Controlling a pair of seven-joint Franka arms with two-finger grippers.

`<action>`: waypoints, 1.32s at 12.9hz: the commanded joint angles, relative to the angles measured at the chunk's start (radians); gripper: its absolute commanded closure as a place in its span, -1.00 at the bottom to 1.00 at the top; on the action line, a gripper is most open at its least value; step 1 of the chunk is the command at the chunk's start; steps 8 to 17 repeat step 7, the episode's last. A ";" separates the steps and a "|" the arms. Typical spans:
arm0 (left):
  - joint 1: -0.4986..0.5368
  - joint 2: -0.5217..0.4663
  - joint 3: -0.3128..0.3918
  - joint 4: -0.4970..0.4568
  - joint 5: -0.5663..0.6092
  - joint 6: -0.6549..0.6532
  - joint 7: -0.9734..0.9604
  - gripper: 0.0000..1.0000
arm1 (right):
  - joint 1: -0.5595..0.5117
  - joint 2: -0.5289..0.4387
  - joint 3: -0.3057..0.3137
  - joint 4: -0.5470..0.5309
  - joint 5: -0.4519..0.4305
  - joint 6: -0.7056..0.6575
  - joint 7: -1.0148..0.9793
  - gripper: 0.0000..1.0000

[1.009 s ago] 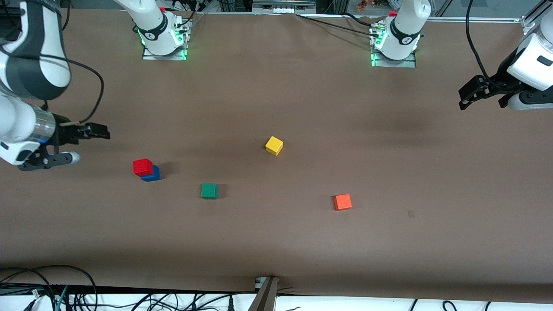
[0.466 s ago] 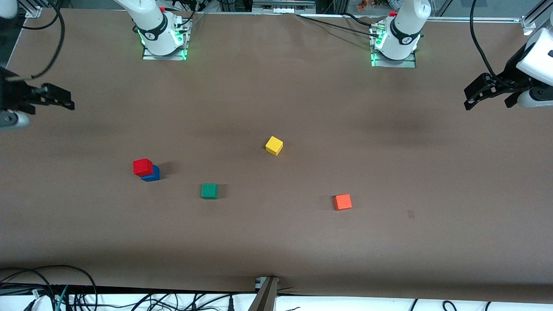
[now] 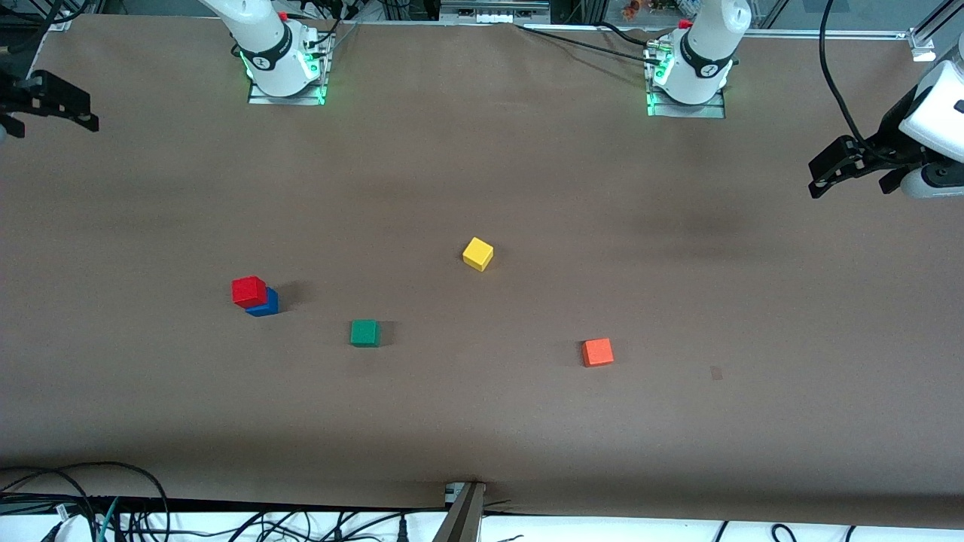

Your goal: Pass red block to right arm, stack on blue

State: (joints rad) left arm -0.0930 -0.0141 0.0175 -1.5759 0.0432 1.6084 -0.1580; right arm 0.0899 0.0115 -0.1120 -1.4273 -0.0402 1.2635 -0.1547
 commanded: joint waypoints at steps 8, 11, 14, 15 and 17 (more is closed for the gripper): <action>0.030 0.029 0.001 0.043 0.015 -0.015 0.169 -1.00 | -0.016 0.034 0.025 0.002 -0.003 0.000 0.020 -1.00; 0.030 0.029 0.001 0.043 0.015 -0.015 0.169 -1.00 | -0.016 0.034 0.025 0.002 -0.003 0.000 0.020 -1.00; 0.030 0.029 0.001 0.043 0.015 -0.015 0.169 -1.00 | -0.016 0.034 0.025 0.002 -0.003 0.000 0.020 -1.00; 0.030 0.029 0.001 0.043 0.015 -0.015 0.169 -1.00 | -0.016 0.034 0.025 0.002 -0.003 0.000 0.020 -1.00; 0.030 0.029 0.001 0.043 0.015 -0.015 0.169 -1.00 | -0.016 0.034 0.025 0.002 -0.003 0.000 0.020 -1.00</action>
